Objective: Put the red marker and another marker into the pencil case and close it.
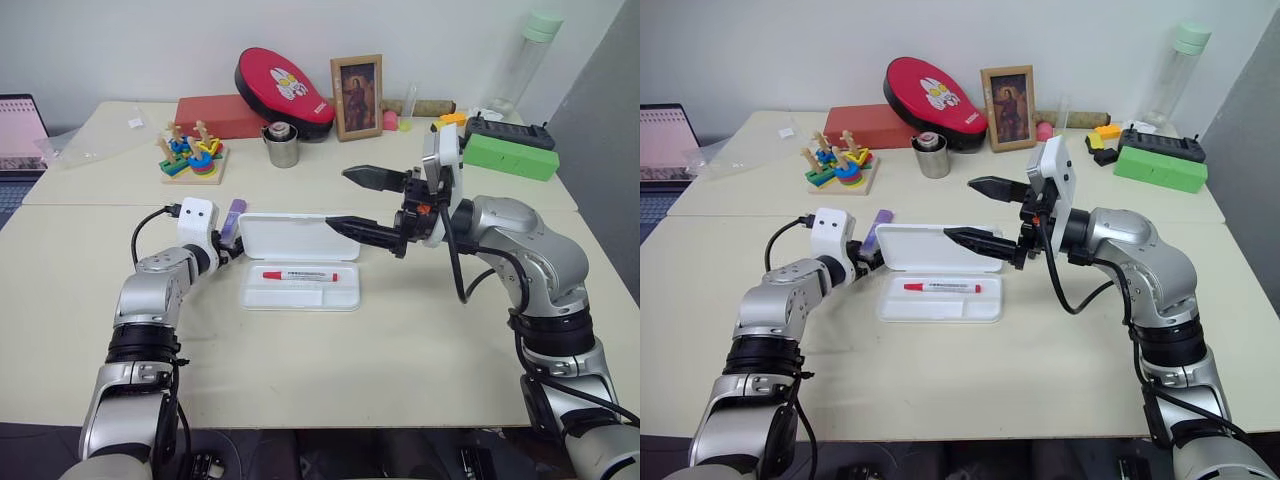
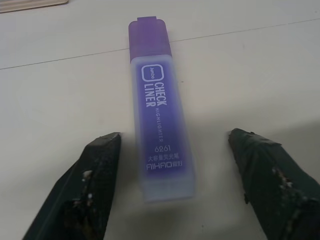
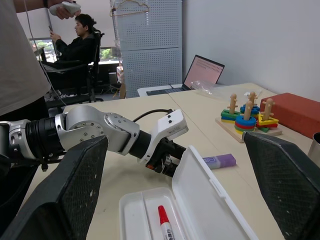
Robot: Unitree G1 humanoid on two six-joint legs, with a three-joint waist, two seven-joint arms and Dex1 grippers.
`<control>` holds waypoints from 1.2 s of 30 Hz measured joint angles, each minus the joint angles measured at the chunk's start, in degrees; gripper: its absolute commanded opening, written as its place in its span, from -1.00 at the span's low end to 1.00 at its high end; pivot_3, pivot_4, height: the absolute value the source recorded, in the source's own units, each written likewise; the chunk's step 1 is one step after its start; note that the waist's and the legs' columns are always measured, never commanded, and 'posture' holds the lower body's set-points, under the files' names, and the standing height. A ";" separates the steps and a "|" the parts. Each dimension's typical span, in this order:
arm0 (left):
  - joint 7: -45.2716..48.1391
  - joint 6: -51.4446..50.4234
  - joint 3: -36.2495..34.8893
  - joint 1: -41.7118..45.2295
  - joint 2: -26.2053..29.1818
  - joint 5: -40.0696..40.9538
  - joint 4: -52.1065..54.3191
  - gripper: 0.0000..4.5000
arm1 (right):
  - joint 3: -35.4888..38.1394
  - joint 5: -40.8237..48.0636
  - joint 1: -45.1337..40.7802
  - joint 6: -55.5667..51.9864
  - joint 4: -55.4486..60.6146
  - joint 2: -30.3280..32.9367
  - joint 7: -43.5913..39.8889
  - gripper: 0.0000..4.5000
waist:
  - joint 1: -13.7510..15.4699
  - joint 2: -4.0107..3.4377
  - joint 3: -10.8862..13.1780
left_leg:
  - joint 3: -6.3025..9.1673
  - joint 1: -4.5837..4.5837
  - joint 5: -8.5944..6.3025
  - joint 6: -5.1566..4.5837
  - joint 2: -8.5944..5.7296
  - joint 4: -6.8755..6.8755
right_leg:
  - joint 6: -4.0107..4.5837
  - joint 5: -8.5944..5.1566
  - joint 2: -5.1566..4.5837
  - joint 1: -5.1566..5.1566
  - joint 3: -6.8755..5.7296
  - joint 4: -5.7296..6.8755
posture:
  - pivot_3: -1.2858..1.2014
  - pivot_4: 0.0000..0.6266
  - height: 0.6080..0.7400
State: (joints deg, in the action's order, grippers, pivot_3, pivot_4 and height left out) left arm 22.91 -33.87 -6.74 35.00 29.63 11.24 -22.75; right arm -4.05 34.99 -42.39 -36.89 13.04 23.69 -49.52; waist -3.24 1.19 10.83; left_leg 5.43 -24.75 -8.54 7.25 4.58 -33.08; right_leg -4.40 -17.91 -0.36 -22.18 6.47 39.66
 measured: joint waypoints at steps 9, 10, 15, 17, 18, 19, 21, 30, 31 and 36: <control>-0.51 0.83 -0.07 0.21 -0.13 -0.14 -0.74 -0.47 | 0.01 0.03 0.00 -0.04 0.02 0.17 0.56 1.00 | -0.05 0.00 0.00 | 0.04 0.00 0.00 0.00 0.00 0.00 | 0.00 0.00 0.00 0.00 -0.03 0.03 | 0.03 -0.52 1.00; -0.83 0.87 -0.10 0.21 -0.14 -0.14 -0.77 -0.47 | 0.01 0.03 0.00 -0.04 0.02 0.19 0.55 1.00 | -0.06 0.00 0.00 | 0.04 0.00 0.00 0.00 0.00 0.00 | 0.00 0.00 0.00 0.00 -0.03 0.03 | 0.03 -0.52 1.00; -3.54 5.56 -1.79 0.23 -0.16 -0.47 -1.72 -0.47 | 0.51 0.40 0.00 -0.04 0.02 0.48 -0.18 1.00 | -0.03 0.00 0.00 | 0.06 -0.02 0.00 0.01 0.00 0.00 | 0.00 0.00 0.00 -0.02 -0.05 0.02 | 0.03 -0.52 1.00; -3.45 8.69 -4.62 0.84 -0.06 0.59 -1.07 -0.47 | 1.04 0.82 0.00 -0.09 0.02 1.01 -0.45 1.00 | 0.05 0.01 0.00 | 0.07 -0.05 0.00 0.01 0.00 0.00 | 0.00 0.00 0.00 -0.02 -0.07 0.00 | 0.03 -0.52 1.00; -2.16 9.92 -6.75 2.05 0.58 2.69 1.05 -0.47 | 1.62 1.61 0.01 -0.23 0.11 1.42 -0.63 1.00 | 0.10 0.01 0.01 | 0.10 -0.07 0.00 0.01 0.00 0.01 | 0.00 0.00 0.00 -0.02 -0.10 -0.01 | 0.03 -0.52 1.00; -0.84 9.96 -7.42 2.54 1.14 4.01 2.81 -0.47 | 1.90 2.15 0.12 -0.38 0.24 1.79 -0.88 1.00 | 0.09 0.05 0.03 | 0.14 -0.13 0.01 0.01 0.00 0.01 | 0.00 0.00 0.00 -0.05 -0.14 -0.02 | 0.03 -0.52 1.00; 7.23 10.03 -7.64 4.42 5.84 8.12 11.30 -0.47 | 2.76 3.48 0.74 -1.33 0.99 3.39 -2.04 1.00 | 0.18 0.05 0.03 | 0.21 -0.15 0.01 0.02 0.00 0.08 | 0.01 0.00 -0.03 0.01 -0.24 -0.16 | 0.03 -0.52 1.00; 46.29 9.17 9.34 -10.25 26.10 14.98 37.21 -0.47 | 4.63 5.00 3.50 -2.45 2.25 9.40 -5.07 1.00 | -0.58 -0.44 -0.02 | 0.24 0.01 -0.01 -0.01 0.12 0.22 | 0.13 -0.14 0.07 0.16 -0.30 -0.40 | 0.03 -0.52 1.00; 48.38 11.49 12.20 -11.79 28.59 11.31 35.87 -0.47 | 4.83 4.98 3.53 -2.42 2.25 9.62 -5.08 1.00 | -0.73 -0.43 -0.02 | 0.22 0.01 -0.01 -0.01 0.12 0.21 | 0.13 -0.17 0.07 0.11 -0.29 -0.32 | 0.03 -0.52 1.00; 50.72 20.44 17.36 -10.36 30.93 -0.03 25.69 -0.47 | 5.00 4.99 5.42 -2.42 3.10 9.60 -4.70 1.00 | -0.36 -0.42 -0.01 | 0.23 -0.08 -0.01 -0.01 0.10 0.15 | 0.06 -0.25 0.06 0.06 -0.29 -0.29 | 0.03 -0.52 1.00</control>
State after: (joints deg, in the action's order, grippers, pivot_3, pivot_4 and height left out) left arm 73.64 -13.43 10.63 24.64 60.56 11.21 2.94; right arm 0.95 39.98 -36.97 -39.32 16.14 33.29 -54.22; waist -3.61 0.77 10.81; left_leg 5.65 -24.82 -8.54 7.24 4.68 -32.93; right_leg -4.34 -18.16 -0.30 -22.12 6.18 39.37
